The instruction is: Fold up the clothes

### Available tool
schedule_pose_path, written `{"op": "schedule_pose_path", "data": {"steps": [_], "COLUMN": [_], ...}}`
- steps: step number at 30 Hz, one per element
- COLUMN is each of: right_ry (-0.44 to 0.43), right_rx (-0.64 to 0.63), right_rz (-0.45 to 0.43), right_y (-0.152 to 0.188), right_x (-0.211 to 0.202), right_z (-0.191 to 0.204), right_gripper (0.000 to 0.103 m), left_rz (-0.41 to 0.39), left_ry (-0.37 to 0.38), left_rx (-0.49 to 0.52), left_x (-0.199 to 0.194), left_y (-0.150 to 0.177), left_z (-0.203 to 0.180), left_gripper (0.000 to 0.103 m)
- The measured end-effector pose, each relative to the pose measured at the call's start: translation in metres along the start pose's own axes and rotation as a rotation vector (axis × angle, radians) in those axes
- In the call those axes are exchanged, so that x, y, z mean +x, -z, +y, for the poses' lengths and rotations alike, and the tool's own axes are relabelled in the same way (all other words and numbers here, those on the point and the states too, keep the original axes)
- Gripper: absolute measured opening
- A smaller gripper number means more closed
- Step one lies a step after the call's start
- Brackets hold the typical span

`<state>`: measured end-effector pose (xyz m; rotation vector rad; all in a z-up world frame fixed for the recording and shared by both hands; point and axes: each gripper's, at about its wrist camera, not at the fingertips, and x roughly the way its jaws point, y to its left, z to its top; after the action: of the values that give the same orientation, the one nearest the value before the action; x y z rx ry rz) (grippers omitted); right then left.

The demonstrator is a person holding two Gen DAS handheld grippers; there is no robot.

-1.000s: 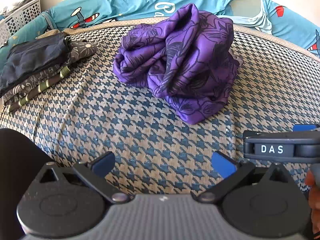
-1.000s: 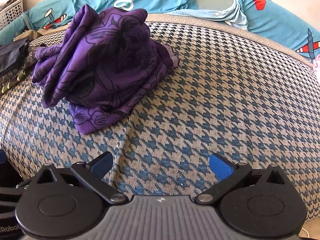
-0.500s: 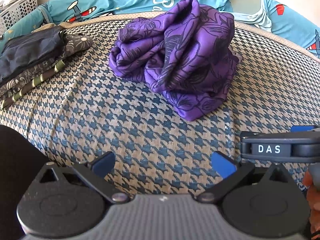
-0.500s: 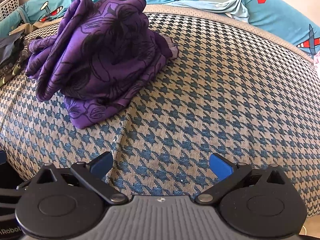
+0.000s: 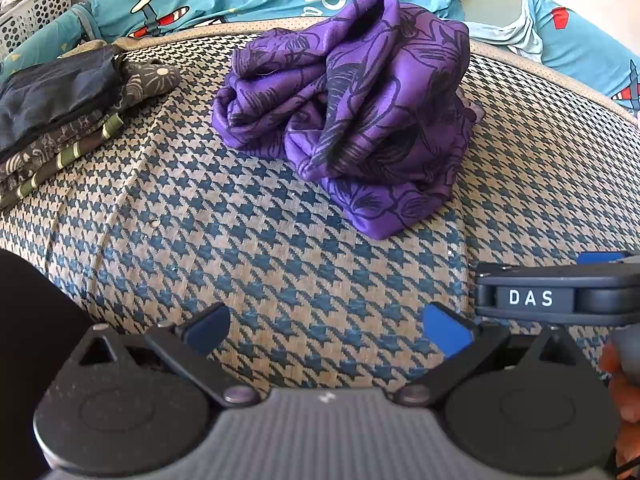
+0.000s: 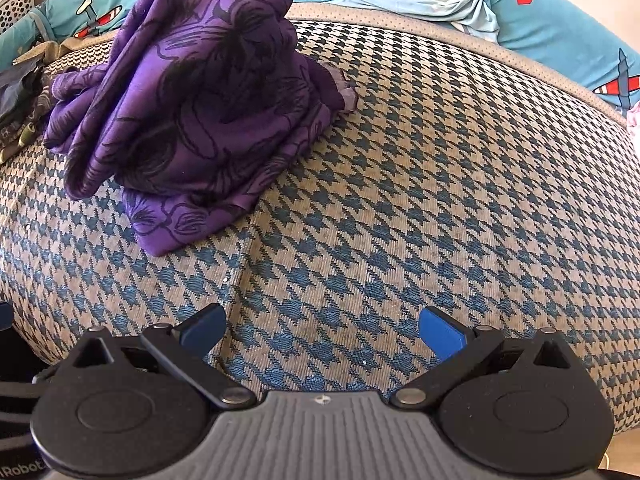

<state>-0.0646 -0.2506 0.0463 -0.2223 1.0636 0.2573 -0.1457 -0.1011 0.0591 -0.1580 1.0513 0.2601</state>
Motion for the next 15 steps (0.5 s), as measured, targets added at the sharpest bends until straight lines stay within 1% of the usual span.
{"op": "schedule_pose_path", "data": {"steps": [15], "right_ry": [0.025], "right_rx": [-0.008], "right_rz": [0.006], "right_y": [-0.0013], "right_x": [0.0035], "right_z": [0.0014], "right_gripper": [0.103], "left_rz": [-0.001], "left_ry": [0.022], "left_rx": [0.014], "left_x": [0.0006], "left_y": [-0.0032], "left_z": [-0.0001], "left_gripper": [0.103]}}
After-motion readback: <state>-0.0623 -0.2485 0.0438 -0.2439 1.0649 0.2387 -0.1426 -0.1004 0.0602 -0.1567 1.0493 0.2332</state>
